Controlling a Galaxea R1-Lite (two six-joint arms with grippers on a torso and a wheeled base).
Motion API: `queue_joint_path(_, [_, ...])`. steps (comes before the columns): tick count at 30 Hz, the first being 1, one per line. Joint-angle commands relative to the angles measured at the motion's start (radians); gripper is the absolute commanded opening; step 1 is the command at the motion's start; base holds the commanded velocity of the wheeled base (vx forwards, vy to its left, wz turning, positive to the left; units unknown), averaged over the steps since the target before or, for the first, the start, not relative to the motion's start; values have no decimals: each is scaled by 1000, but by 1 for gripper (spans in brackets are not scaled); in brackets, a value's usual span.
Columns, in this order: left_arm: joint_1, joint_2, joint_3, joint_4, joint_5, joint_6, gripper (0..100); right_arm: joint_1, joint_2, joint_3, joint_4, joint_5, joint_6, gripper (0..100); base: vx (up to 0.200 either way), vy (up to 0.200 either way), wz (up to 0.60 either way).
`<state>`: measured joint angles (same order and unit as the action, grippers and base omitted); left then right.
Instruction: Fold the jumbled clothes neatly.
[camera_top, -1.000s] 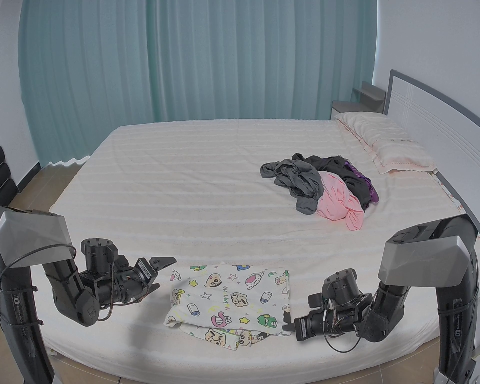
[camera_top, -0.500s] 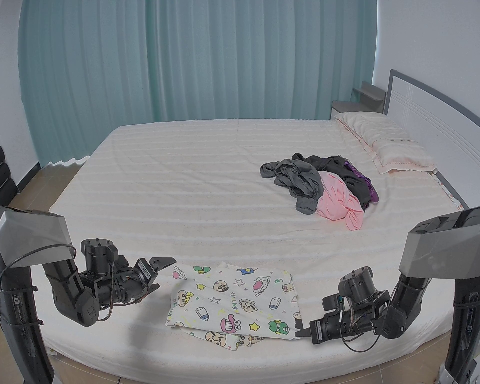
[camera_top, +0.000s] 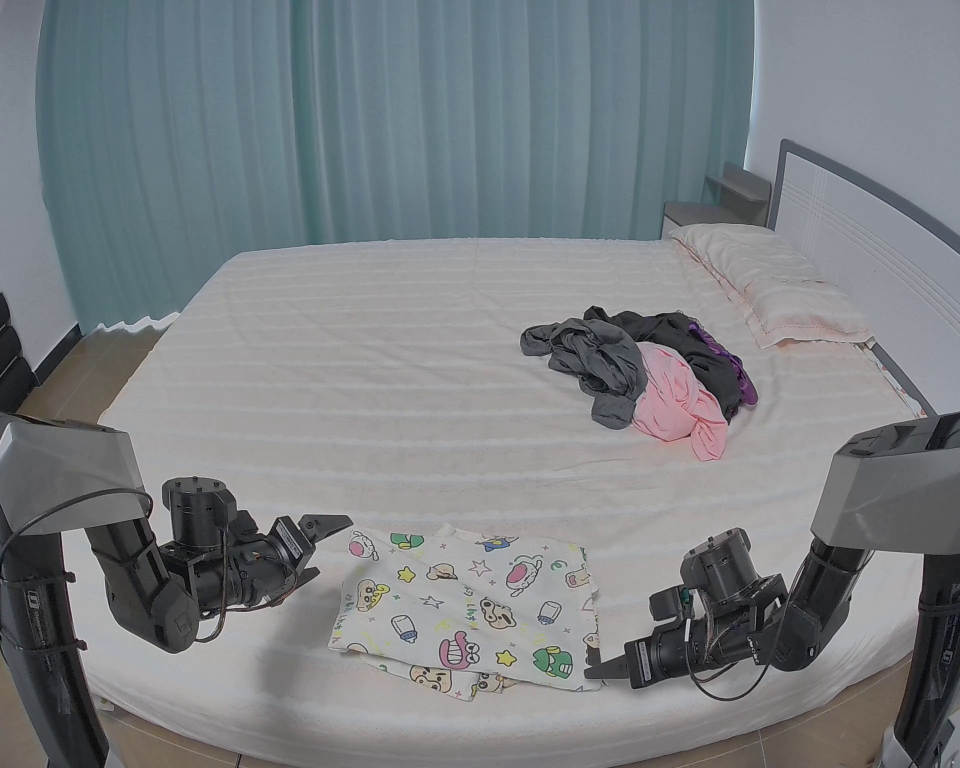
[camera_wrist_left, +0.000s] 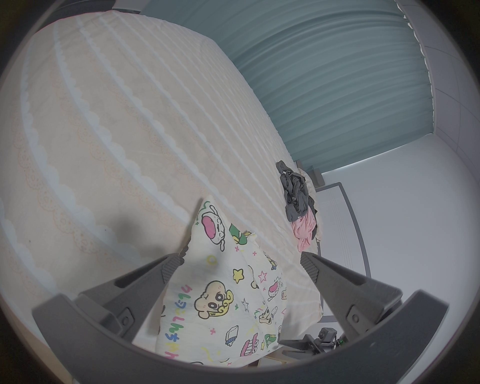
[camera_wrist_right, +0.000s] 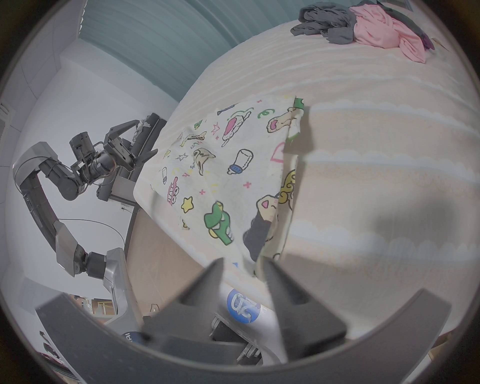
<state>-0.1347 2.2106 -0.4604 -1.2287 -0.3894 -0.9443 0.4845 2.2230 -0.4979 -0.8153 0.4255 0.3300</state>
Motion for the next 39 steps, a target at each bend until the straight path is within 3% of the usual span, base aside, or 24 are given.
queue_joint_path(1, [0,1,-1,0,0,-1,100,-43,-43,-96,-13,-2,26,100,0,0,0])
queue_joint_path(3, [0,3,-1,-2,0,-1,100,-55,-39,-128,-11,-1,37,100,0,0,0])
queue_joint_path(4, [-2,3,-1,0,0,-1,100,-90,35,-300,2,-1,142,100,0,0,0])
queue_joint_path(8, [-2,1,2,-2,0,-1,100,-89,153,-427,-8,-8,258,100,0,0,0])
queue_joint_path(15, [-2,1,8,-2,3,-1,100,-106,238,-544,-1,-31,281,100,0,0,0])
queue_joint_path(28, [-20,15,0,-2,63,-1,100,-115,267,-604,7,-30,281,100,0,0,0])
queue_joint_path(39, [-20,17,-3,-2,63,-1,100,-66,300,-630,64,-37,277,100,0,0,0])
